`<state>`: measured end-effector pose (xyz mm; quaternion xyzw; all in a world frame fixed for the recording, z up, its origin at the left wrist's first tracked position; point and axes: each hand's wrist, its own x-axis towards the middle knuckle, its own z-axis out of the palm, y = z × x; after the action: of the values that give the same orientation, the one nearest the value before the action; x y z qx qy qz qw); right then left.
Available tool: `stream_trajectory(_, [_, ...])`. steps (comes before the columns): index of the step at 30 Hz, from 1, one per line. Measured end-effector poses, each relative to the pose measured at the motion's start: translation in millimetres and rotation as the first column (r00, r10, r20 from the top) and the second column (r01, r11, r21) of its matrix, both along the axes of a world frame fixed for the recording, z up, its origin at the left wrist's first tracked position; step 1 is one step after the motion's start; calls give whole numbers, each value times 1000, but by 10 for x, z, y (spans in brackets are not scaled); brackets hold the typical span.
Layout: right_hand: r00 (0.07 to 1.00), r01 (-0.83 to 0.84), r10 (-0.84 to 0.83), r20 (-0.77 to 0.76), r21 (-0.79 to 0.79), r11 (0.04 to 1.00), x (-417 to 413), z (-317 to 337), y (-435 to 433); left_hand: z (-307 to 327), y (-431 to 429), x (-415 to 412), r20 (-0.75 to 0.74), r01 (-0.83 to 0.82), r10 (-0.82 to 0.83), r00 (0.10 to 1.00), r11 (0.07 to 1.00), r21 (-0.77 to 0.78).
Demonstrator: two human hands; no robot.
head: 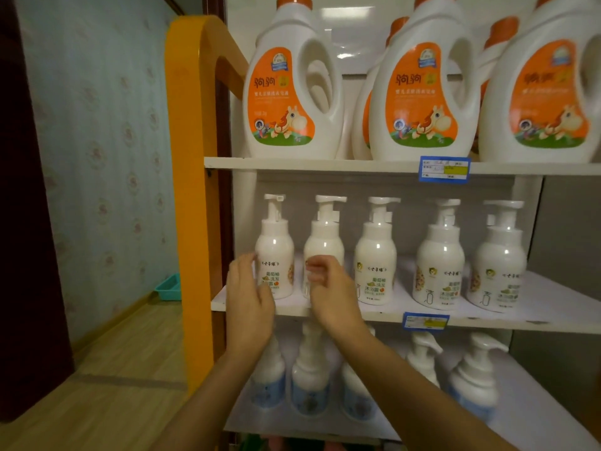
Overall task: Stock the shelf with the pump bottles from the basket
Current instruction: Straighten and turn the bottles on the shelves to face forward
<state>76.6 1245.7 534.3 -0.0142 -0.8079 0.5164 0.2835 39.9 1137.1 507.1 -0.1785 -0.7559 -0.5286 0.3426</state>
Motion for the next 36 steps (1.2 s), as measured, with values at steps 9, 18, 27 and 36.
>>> stream_trajectory(9, [987, 15, -17, 163, 11, 1000, -189, -13, 375, -34, 559, -118, 264, 353, -308, 914, 924, -144])
stream_trajectory(18, [970, -53, 36, 240, 66, 996, -285, -50, 607, -34, 601, -230, 388, 375, -246, 888, 877, -302])
stream_trajectory(27, [966, -88, 60, 250, 101, 991, -295, -38, 705, -20, 700, -207, 393, 360, -221, 892, 874, -326])
stream_trajectory(36, [935, -77, 30, 353, 120, 990, -212, 43, 709, -33, 721, -231, 423, 379, -225, 878, 866, -326])
